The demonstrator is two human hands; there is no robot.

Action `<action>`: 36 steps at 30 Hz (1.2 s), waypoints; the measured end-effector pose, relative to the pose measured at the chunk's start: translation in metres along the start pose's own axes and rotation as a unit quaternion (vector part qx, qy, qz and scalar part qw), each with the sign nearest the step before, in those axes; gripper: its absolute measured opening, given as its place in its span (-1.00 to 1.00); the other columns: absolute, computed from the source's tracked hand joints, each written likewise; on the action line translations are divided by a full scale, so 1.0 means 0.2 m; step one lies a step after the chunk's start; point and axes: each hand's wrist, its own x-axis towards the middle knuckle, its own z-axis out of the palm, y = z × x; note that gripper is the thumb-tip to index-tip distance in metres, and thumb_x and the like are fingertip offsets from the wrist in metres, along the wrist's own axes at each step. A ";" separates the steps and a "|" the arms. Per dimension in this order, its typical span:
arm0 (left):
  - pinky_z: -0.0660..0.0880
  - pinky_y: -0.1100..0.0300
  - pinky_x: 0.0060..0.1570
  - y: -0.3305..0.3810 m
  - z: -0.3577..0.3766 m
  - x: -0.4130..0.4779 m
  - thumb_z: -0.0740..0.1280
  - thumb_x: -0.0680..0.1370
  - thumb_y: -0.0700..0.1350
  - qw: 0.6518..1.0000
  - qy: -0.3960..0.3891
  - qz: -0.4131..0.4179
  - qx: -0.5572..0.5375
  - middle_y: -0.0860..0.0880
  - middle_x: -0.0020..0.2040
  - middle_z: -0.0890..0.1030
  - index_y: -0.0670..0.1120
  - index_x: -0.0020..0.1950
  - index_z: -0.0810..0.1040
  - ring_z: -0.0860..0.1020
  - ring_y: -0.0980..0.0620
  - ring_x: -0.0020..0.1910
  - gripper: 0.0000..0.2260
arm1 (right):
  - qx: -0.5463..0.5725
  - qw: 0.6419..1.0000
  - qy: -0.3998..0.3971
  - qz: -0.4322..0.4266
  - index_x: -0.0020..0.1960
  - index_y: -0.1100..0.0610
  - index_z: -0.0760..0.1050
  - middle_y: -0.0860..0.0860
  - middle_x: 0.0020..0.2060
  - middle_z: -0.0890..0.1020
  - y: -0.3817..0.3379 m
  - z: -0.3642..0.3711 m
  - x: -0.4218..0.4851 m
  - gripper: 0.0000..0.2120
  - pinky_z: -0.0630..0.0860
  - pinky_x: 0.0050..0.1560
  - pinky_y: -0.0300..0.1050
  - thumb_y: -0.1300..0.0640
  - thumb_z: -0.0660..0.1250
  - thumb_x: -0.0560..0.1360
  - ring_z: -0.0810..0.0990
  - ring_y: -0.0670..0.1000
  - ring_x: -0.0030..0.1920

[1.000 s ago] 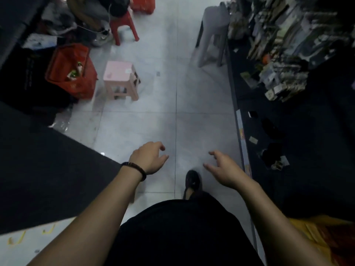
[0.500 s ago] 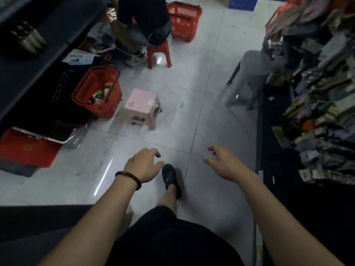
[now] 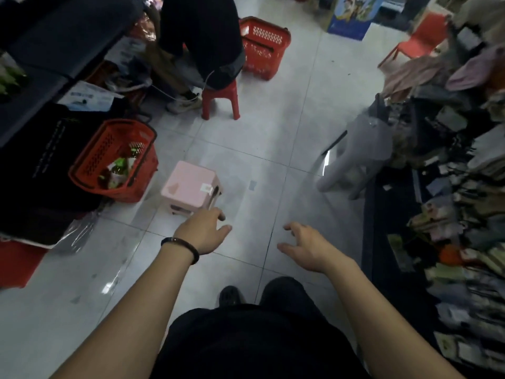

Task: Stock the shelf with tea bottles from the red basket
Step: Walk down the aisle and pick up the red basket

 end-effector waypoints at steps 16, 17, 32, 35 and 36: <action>0.55 0.01 0.32 -0.17 -0.70 0.70 0.30 0.68 0.16 0.973 0.044 -0.215 -0.069 0.01 0.36 0.58 0.06 0.43 0.51 0.59 0.01 0.28 -0.64 | -0.198 0.949 -0.142 -0.198 0.62 0.08 0.21 0.16 0.47 0.40 -0.72 -0.78 1.48 -0.28 0.41 0.45 0.05 -0.21 0.31 0.59 0.43 0.16 0.45; 0.54 0.02 0.33 -0.19 -0.74 0.74 0.30 0.68 0.15 0.968 0.056 -0.233 -0.079 0.00 0.37 0.58 0.06 0.44 0.51 0.59 0.01 0.30 -0.64 | -0.207 0.945 -0.148 -0.204 0.62 0.08 0.21 0.16 0.45 0.40 -0.77 -0.82 1.56 -0.29 0.41 0.44 0.05 -0.21 0.31 0.59 0.43 0.16 0.44; 0.50 0.07 0.35 -0.74 -1.30 1.16 0.32 0.68 0.09 0.928 0.139 -0.282 -0.197 -0.05 0.44 0.55 -0.02 0.48 0.51 0.55 -0.06 0.37 -0.60 | -0.240 0.925 -0.132 -0.263 0.60 0.02 0.23 0.09 0.46 0.40 -1.73 -0.92 2.21 -0.40 0.48 0.37 0.05 -0.15 0.26 0.64 0.46 0.13 0.40; 0.52 0.08 0.29 -0.97 -1.44 1.19 0.32 0.68 0.09 0.920 0.150 -0.280 -0.232 -0.01 0.40 0.56 -0.01 0.46 0.53 0.56 -0.04 0.33 -0.63 | -0.260 0.921 -0.128 -0.259 0.60 0.00 0.23 0.05 0.49 0.38 -1.95 -0.90 2.26 -0.41 0.48 0.39 0.03 -0.17 0.25 0.65 0.46 0.09 0.42; 0.54 0.07 0.28 -1.06 -1.48 1.19 0.31 0.68 0.09 0.918 0.153 -0.280 -0.235 0.00 0.38 0.57 0.01 0.44 0.53 0.57 -0.03 0.31 -0.64 | -0.267 0.920 -0.125 -0.258 0.60 -0.01 0.23 0.04 0.48 0.39 -2.03 -0.90 2.28 -0.41 0.48 0.39 0.02 -0.17 0.24 0.65 0.46 0.08 0.42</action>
